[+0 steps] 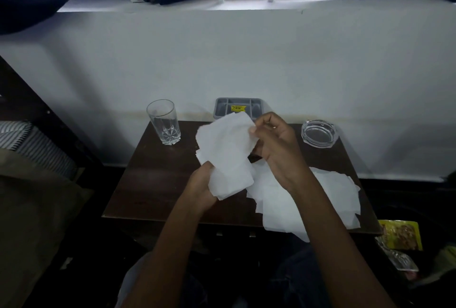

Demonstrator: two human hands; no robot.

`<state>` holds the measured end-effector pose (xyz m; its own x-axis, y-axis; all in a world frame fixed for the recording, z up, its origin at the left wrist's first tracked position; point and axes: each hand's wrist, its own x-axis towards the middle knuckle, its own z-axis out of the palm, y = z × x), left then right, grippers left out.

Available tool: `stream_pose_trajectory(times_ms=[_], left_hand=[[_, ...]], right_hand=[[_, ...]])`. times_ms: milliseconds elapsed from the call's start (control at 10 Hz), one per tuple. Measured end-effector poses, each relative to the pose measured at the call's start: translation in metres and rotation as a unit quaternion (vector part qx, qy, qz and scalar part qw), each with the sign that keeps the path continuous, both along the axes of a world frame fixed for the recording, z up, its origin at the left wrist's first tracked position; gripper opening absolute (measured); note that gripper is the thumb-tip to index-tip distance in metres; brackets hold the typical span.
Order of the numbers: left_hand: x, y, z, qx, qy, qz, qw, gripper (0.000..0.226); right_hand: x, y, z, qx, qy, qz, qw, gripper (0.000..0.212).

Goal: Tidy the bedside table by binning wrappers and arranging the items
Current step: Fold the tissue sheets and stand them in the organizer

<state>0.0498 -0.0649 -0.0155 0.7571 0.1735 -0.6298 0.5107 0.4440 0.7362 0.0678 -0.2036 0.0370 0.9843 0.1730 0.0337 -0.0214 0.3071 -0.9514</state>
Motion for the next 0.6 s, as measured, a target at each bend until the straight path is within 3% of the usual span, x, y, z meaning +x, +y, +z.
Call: stream_pose_trajectory(times_ms=[100,200,300,400,500,600], left_hand=[[-0.003,-0.006,0.007,-0.041,0.000,-0.011,0.999,0.022],[0.002,-0.005,0.003,-0.083,-0.019,0.009,0.996,0.027],[0.001,-0.004,0.004,-0.116,-0.027,0.015,0.993,0.032],[-0.001,-0.004,0.004,-0.152,-0.025,0.025,0.988,0.046],[-0.006,-0.011,0.015,-0.117,-0.049,0.041,0.991,0.048],[-0.005,-0.012,0.013,-0.152,-0.054,0.040,0.986,0.048]], right_hand=[[0.002,0.008,-0.017,-0.029,0.039,-0.077,0.996,0.019],[-0.001,0.016,-0.036,-0.138,0.064,-0.168,0.974,0.018],[-0.003,0.021,-0.046,-0.168,0.061,-0.193,0.965,0.014],[0.000,0.022,-0.051,-0.185,0.066,-0.227,0.954,0.019],[0.001,0.023,-0.054,-0.184,0.088,-0.261,0.944,0.018],[0.001,0.026,-0.055,-0.163,0.114,-0.276,0.940,0.018]])
